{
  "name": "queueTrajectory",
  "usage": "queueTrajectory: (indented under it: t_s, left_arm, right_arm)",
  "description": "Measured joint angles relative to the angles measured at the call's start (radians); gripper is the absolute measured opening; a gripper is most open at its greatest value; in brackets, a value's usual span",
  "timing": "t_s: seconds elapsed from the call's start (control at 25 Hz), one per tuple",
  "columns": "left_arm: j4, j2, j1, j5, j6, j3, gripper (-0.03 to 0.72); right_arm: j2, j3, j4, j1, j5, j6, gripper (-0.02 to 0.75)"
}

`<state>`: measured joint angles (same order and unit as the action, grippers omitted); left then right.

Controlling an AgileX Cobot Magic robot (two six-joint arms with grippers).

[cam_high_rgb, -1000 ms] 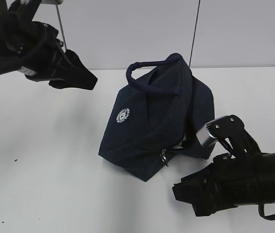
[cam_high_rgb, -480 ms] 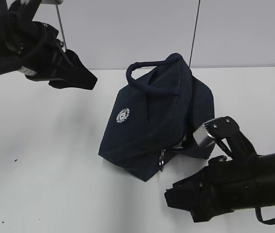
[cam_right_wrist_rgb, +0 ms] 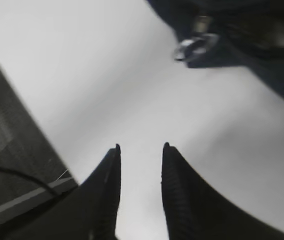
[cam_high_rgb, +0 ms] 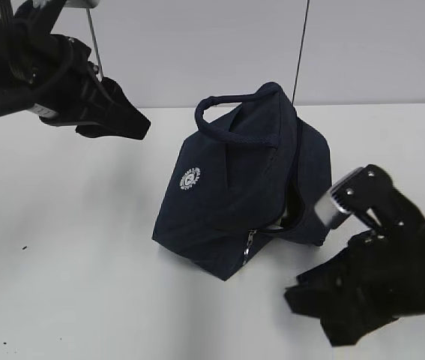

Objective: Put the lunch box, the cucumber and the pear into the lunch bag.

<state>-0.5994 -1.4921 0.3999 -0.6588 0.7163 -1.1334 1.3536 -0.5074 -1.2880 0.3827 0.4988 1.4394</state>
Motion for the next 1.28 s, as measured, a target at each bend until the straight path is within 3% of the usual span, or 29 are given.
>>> queueTrajectory:
  t_s: [0.2, 0.32, 0.44, 0.56, 0.64, 0.76, 1.28]
  left_arm:
    - [0.0, 0.0, 0.0, 0.0, 0.0, 0.0, 0.241]
    - [0.0, 0.0, 0.0, 0.0, 0.0, 0.0, 0.241]
    - [0.0, 0.0, 0.0, 0.0, 0.0, 0.0, 0.239]
    - [0.0, 0.0, 0.0, 0.0, 0.0, 0.0, 0.239]
    - [0.0, 0.0, 0.0, 0.0, 0.0, 0.0, 0.239]
    - [0.0, 0.0, 0.0, 0.0, 0.0, 0.0, 0.239]
    - [0.0, 0.0, 0.0, 0.0, 0.0, 0.0, 0.238]
  right_arm:
    - [-0.116, 0.004, 0.445, 0.03, -0.252, -0.616, 0.229]
    - [-0.136, 0.057, 0.581, 0.115, -0.384, -0.815, 0.229]
    - [-0.136, 0.173, 0.711, 0.209, -0.619, -1.045, 0.229]
    - [-0.136, 0.297, 1.081, 0.245, -0.854, -1.381, 0.229]
    - [-0.125, 0.333, 1.249, 0.25, -0.967, -1.501, 0.229]
    - [-0.071, 0.335, 1.312, 0.252, -1.031, -1.551, 0.229]
    - [0.345, 0.246, 1.328, 0.252, -1.345, -1.575, 0.283]
